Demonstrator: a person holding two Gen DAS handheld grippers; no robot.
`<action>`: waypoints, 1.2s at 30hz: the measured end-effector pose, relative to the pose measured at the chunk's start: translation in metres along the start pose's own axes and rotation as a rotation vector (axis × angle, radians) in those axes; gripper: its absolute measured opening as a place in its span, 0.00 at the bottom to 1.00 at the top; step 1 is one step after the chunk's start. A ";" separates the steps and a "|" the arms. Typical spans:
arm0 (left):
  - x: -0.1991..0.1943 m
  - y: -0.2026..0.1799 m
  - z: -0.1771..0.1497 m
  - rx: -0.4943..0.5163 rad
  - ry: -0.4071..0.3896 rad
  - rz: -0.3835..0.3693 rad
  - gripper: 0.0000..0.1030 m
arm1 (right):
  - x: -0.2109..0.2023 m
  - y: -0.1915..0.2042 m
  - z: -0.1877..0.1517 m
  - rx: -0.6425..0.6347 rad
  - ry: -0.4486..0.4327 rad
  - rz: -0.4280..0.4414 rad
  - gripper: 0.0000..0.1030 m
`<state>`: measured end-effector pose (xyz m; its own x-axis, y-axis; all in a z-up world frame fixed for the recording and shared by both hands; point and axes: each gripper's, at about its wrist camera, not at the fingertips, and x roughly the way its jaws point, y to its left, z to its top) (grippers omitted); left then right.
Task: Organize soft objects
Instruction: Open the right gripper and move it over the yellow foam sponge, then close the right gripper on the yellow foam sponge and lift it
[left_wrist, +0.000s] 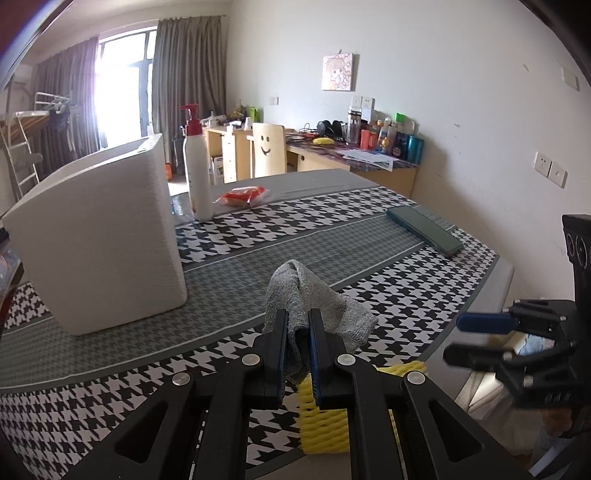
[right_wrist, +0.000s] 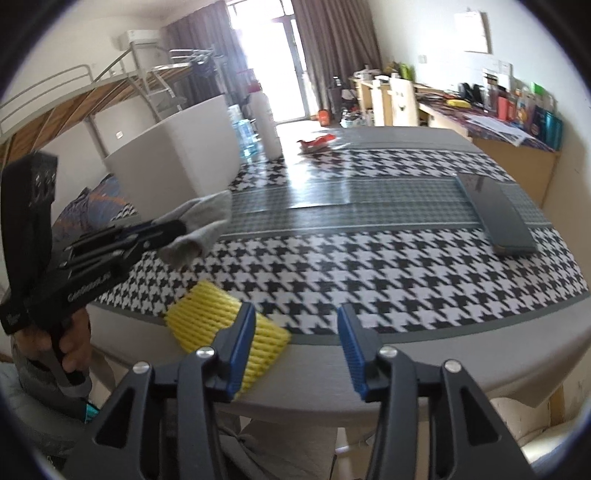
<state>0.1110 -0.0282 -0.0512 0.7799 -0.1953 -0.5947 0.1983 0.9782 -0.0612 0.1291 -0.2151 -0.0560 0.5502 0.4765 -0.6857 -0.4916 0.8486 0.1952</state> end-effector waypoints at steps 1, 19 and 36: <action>0.000 0.001 0.000 -0.002 -0.002 0.002 0.11 | 0.001 0.005 -0.001 -0.021 0.005 0.007 0.49; -0.017 0.018 -0.006 -0.041 -0.025 0.037 0.11 | 0.027 0.038 -0.009 -0.149 0.087 0.045 0.51; -0.030 0.037 -0.014 -0.081 -0.035 0.059 0.11 | 0.048 0.062 -0.017 -0.283 0.143 0.000 0.62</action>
<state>0.0860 0.0149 -0.0468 0.8095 -0.1379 -0.5707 0.1037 0.9903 -0.0922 0.1141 -0.1437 -0.0890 0.4600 0.4223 -0.7811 -0.6706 0.7418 0.0061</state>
